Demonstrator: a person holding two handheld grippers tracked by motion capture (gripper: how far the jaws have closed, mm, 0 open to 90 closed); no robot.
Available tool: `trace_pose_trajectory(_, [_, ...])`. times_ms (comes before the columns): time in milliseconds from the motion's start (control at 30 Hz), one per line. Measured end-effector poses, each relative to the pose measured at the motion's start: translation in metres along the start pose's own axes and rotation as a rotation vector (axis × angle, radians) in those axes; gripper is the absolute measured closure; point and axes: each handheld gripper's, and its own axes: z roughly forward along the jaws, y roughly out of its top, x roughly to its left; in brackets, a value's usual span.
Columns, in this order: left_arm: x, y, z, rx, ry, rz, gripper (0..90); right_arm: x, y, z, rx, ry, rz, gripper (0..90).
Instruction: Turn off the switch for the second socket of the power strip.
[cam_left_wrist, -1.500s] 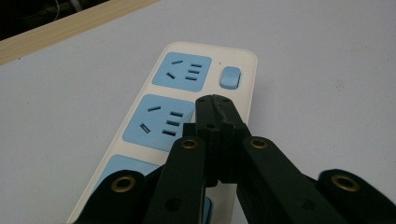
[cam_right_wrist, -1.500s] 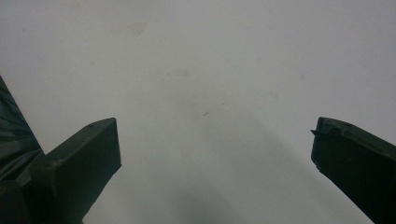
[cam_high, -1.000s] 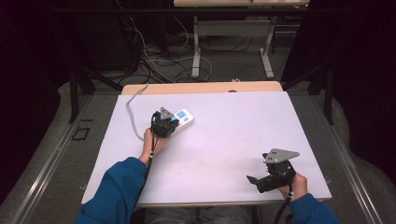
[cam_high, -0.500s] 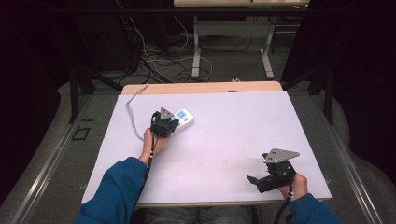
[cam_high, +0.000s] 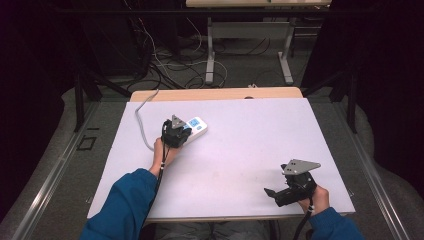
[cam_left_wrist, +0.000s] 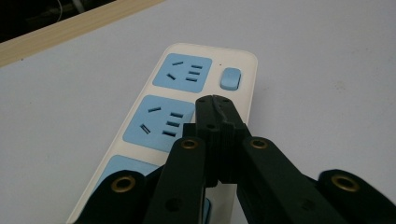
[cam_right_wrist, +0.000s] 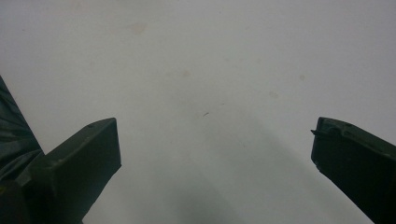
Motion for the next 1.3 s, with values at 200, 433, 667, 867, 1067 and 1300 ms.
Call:
trace_pose_trajectory(200, [0.0001, 0.0001, 0.0, 0.0, 0.0, -0.002, 90.0, -0.0003, -0.0001, 0.0001, -0.005, -0.004, -0.003, 0.8])
trace_pose_trajectory(433, [0.0001, 0.0002, 0.0005, -0.007, 0.002, 0.0, 90.0, -0.0008, 0.0001, -0.0001, 0.003, 0.005, -0.004, 0.8])
trace_pose_trajectory(667, [0.0003, 0.0005, 0.0, 0.001, 0.002, 0.003, 90.0, -0.0005, -0.0002, 0.0004, -0.007, 0.002, -0.002, 0.8])
trace_pose_trajectory(867, [-0.0009, 0.0008, 0.0, 0.001, 0.009, -0.002, 90.0, -0.001, 0.0, 0.0001, -0.007, -0.003, -0.011, 0.8])
trace_pose_trajectory(1067, [-0.0005, 0.0011, -0.0005, -0.005, 0.008, -0.002, 90.0, -0.0011, -0.0001, 0.0003, -0.009, 0.001, -0.01, 0.8])
trace_pose_trajectory(1300, [0.0, 0.0027, -0.0026, 0.001, 0.001, -0.002, 90.0, 0.0001, -0.0002, 0.0001, -0.004, 0.001, 0.002, 0.8])
